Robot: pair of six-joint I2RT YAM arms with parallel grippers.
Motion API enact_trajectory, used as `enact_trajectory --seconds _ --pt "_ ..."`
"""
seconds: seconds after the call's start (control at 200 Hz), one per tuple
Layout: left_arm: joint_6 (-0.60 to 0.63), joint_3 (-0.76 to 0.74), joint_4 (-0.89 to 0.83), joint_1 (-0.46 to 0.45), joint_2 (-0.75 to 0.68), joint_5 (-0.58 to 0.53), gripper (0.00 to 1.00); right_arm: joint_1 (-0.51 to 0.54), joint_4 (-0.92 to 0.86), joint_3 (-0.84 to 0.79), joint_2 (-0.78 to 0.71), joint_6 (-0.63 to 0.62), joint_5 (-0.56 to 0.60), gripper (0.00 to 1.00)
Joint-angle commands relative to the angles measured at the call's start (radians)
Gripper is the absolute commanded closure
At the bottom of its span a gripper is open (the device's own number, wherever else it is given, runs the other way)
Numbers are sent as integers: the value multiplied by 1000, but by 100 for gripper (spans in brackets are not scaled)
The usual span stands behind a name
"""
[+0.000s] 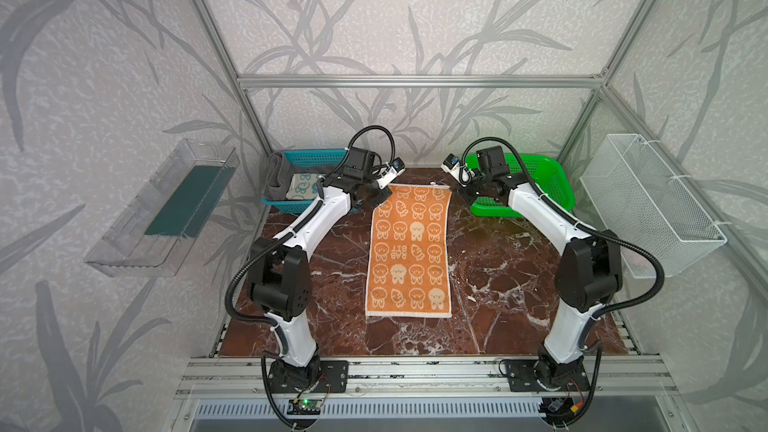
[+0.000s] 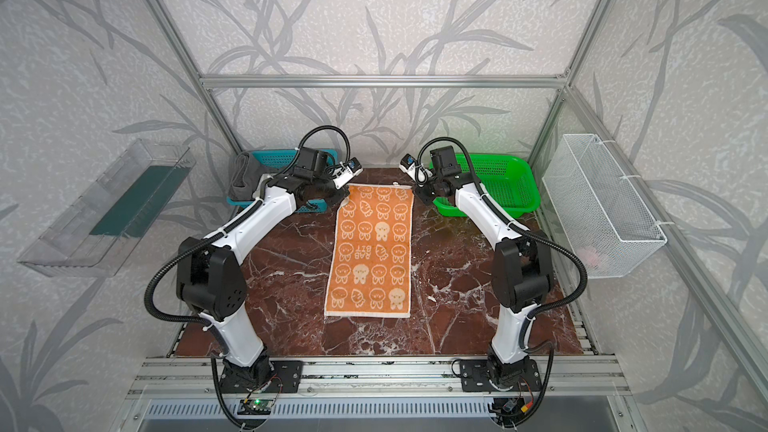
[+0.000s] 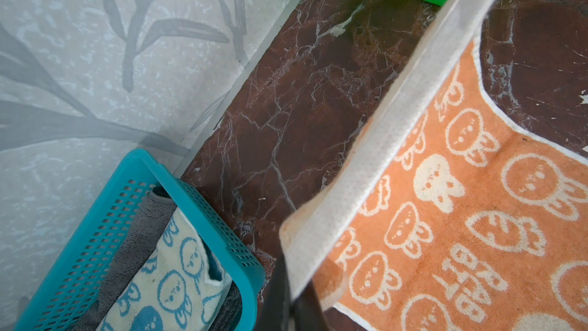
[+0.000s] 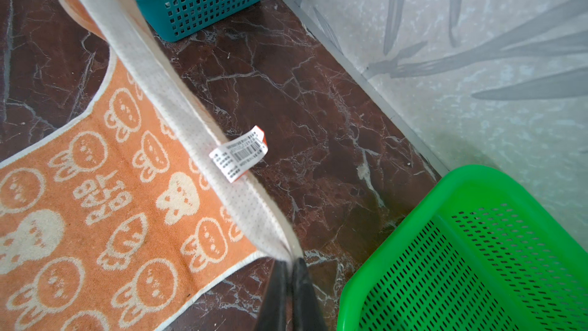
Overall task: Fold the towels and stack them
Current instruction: 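Lay the towel flat on the table, dragging the hem away from the robot, then fold the held hem toward the robot over the towel with both grippers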
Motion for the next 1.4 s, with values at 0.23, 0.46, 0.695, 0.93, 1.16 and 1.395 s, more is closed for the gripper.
enact_trajectory --seconds 0.23,0.46,0.695,0.93,1.16,1.395 --pt "12 -82 -106 5 -94 59 100 49 -62 -132 -145 -87 -62 100" --pt "46 -183 -226 -14 -200 98 100 115 -125 -268 -298 -127 -40 100" --pt "150 -291 -288 -76 -293 14 100 177 -190 -385 -407 -125 9 100" --pt "186 -379 -276 -125 -390 1 100 218 -203 -485 -499 -75 31 100" --pt "153 -497 -241 -169 -448 -15 100 283 -208 -543 -526 -38 44 100" --pt "117 -571 -209 -193 -493 -14 98 309 -247 -584 -542 -4 42 100"
